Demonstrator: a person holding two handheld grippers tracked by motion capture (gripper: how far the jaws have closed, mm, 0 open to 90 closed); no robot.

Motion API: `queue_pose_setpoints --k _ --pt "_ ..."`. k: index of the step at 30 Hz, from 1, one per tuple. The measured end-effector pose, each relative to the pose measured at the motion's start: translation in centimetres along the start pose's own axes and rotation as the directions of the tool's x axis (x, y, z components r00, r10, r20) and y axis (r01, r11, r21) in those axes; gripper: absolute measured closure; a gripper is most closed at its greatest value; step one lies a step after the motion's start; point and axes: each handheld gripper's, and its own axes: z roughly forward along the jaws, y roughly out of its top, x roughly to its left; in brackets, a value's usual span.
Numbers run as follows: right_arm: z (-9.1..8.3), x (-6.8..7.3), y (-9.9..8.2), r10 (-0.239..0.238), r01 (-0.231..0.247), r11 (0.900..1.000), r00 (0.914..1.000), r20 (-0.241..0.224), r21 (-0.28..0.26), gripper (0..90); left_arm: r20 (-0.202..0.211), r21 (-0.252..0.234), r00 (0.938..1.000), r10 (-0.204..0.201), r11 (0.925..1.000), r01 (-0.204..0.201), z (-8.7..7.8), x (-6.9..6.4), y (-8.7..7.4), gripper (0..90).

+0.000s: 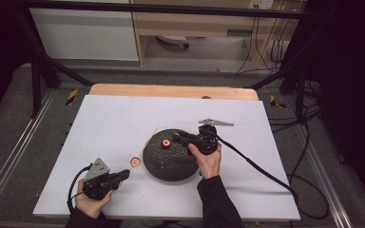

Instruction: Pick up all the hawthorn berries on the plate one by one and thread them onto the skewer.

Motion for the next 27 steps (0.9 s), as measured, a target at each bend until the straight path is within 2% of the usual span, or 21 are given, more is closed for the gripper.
queue_pose_setpoints --k 5,11,20,27 --pt "-0.12 -0.19 -0.47 0.02 -0.021 0.9965 0.9997 -0.017 -0.081 60.5 0.004 -0.002 1.0 0.005 1.0 -0.005 0.01 -0.22 0.05 88.0" --pt "-0.16 -0.18 -0.48 0.033 -0.036 0.9891 0.9991 -0.026 -0.143 60.6 0.004 -0.008 1.0 0.006 0.9999 -0.006 0.01 -0.37 0.08 88.1" --pt "-0.17 -0.1 -0.31 0.051 -0.059 0.9754 0.9977 -0.045 -0.212 60.5 0.007 -0.013 0.9999 0.01 0.9999 -0.01 0.1 -0.67 0.1 88.1" --pt "-0.18 -0.08 -0.11 0.064 -0.075 0.9611 0.9966 -0.053 -0.266 60.6 0.009 -0.019 0.9999 0.013 0.9997 -0.012 0.19 -0.95 0.13 88.1"
